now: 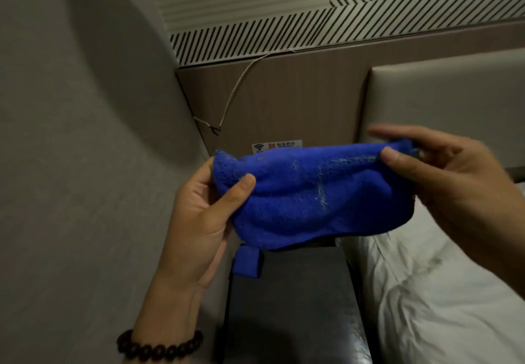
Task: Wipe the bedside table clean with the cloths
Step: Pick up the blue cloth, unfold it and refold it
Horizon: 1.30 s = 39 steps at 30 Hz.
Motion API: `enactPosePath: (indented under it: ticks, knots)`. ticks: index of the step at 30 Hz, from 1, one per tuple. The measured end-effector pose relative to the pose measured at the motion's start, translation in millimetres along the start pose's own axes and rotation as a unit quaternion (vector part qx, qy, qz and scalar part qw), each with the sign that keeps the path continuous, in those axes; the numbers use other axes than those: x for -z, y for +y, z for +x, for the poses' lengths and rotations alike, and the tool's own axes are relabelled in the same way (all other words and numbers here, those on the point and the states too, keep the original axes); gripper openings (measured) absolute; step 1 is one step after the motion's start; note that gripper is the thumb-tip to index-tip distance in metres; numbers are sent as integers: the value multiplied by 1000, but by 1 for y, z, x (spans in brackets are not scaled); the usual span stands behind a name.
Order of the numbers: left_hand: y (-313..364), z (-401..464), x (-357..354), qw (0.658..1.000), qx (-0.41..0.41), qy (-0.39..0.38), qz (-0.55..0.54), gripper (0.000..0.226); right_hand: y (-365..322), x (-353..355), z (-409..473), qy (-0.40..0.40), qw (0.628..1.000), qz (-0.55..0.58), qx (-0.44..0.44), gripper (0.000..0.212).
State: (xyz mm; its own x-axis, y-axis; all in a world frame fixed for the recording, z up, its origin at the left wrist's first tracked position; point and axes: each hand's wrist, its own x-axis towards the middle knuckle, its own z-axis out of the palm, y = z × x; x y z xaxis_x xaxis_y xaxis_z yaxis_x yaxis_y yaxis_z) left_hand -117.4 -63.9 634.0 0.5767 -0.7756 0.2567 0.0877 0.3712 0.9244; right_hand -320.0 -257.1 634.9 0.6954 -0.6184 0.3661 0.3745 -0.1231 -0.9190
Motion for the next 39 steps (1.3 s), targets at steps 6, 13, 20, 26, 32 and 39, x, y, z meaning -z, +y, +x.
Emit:
enactPosePath:
  ticks: [6, 13, 20, 26, 32, 39]
  knots:
    - [6, 0, 4, 980, -84, 80, 164, 17, -8, -2, -1, 55, 982, -156, 92, 20]
    - [3, -3, 8, 962, -136, 41, 232, 29, -18, 1, -1, 58, 932, -331, 137, 12]
    - [4, -4, -8, 951, 129, -222, 171, 59, -40, -28, 11, -91, 931, -333, 118, 14]
    - [3, -5, -52, 941, 88, -280, 171, 27, -67, -45, 26, -159, 903, -380, 121, 35]
    - [3, -1, -58, 942, 65, -243, 221, 28, -90, -39, 22, -113, 830, -482, 258, 28]
    - [0, -3, -58, 970, 59, -73, 226, 28, -62, -49, -32, -130, 761, -522, 363, 18]
